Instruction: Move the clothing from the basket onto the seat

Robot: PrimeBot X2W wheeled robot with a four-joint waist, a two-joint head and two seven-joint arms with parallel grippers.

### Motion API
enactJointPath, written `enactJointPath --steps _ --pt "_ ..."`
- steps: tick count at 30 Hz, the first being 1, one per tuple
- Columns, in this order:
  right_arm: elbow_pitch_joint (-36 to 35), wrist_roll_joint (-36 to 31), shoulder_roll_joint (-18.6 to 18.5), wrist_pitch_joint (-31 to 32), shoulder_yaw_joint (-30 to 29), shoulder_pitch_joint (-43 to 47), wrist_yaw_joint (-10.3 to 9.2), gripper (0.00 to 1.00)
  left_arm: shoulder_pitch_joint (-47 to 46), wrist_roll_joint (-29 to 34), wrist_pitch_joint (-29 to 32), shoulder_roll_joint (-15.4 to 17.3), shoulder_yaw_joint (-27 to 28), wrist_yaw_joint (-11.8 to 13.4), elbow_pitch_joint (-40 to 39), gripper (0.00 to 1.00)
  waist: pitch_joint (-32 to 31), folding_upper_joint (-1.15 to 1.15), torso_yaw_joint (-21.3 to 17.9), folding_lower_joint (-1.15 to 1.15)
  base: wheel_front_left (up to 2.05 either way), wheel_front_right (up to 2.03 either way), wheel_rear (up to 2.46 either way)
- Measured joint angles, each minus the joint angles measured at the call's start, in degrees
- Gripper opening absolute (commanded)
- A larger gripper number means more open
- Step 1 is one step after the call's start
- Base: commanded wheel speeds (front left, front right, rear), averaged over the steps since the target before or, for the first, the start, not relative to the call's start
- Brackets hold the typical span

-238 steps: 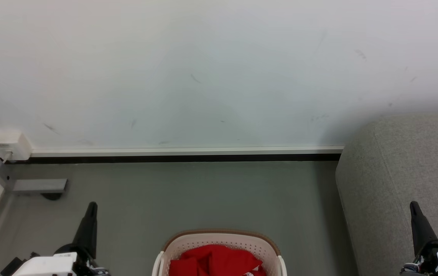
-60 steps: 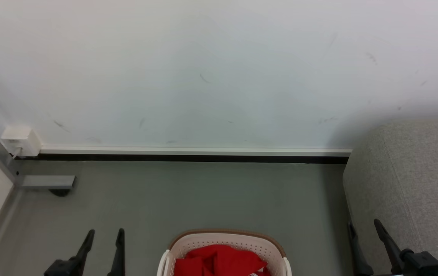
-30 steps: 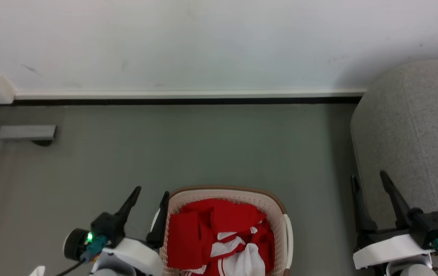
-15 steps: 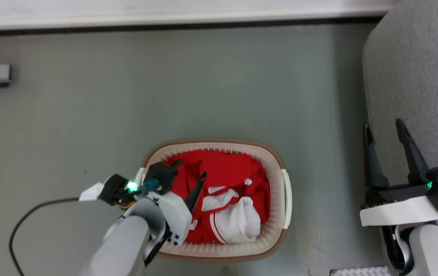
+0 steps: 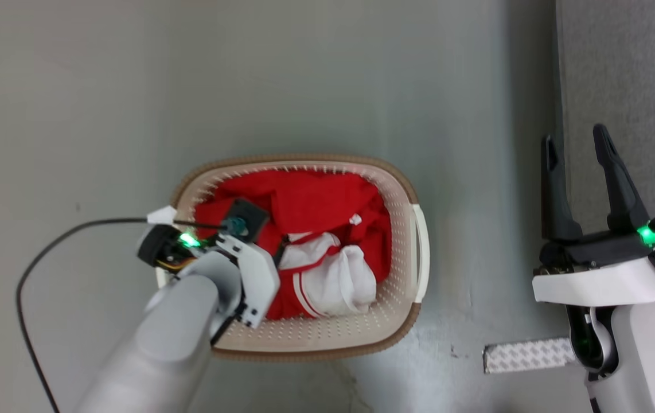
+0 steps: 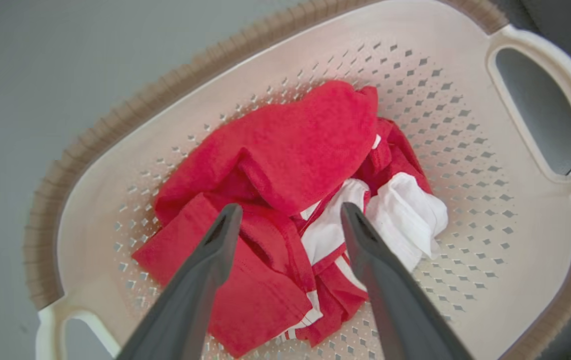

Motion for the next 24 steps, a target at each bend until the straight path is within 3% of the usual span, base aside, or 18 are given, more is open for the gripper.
enactJointPath --steps 9,24 --pt "-2.0 2.2 0.0 0.0 0.9 -1.4 0.00 1.00 -5.1 -0.5 0.9 0.5 1.0 1.6 6.6 1.00 5.9 0.00 -2.2 0.00 0.00 0.00 0.00" --pt "-3.3 3.8 0.0 0.0 1.7 -1.7 0.00 1.00 -10.7 -0.6 1.5 0.3 -0.7 1.5 12.8 1.00 10.8 0.00 -3.1 -0.01 0.00 0.00 0.00"
